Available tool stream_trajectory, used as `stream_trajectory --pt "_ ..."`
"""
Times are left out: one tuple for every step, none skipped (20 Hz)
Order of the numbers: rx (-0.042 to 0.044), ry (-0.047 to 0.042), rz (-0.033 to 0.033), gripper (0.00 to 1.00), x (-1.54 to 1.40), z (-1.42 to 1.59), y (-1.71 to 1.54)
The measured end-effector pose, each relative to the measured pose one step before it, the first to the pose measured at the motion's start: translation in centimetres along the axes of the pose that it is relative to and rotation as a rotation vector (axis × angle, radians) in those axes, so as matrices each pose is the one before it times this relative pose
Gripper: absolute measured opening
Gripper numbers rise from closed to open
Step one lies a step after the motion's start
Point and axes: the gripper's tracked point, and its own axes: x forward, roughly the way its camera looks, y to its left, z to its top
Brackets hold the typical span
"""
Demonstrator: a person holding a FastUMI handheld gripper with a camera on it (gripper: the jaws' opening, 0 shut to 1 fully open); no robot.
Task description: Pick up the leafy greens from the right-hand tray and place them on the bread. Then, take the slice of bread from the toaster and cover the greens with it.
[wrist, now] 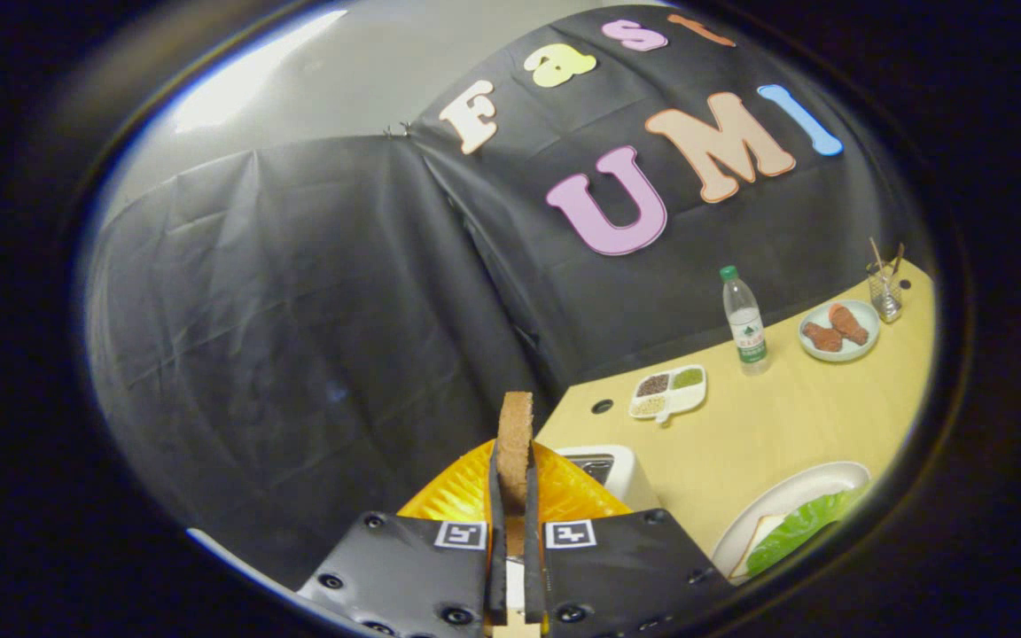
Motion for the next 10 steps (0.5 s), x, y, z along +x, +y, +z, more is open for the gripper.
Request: stream_trajectory --pt "0.00184 -0.02217 0.00286 0.10 -0.896 0.804 -0.130" --pt "-0.00666 -0.02706 -0.00798 0.10 -0.849 0.856 -0.494" --pt "-0.00047 -0.02835 -0.00671 0.10 -0.889 0.853 -0.608" --pt "0.01336 -0.03230 -0.00574 0.10 -0.824 0.762 -0.691" --pt "0.01628 -0.02515 -0.00679 0.10 -0.693 0.612 -0.914" --pt "0.02035 -0.02306 -0.00475 0.10 -0.972 0.544 -1.006" --pt "0.01783 -0.01763 -0.00860 0.10 -0.793 0.382 -1.184" --pt "0.01262 -0.00404 -0.00992 0.10 -0.976 0.292 -1.467" --pt "0.01439 -0.00682 -0.01612 0.10 -0.982 0.055 -1.880" --pt "0.01751 -0.00965 -0.01723 0.10 -0.715 0.101 -1.639"
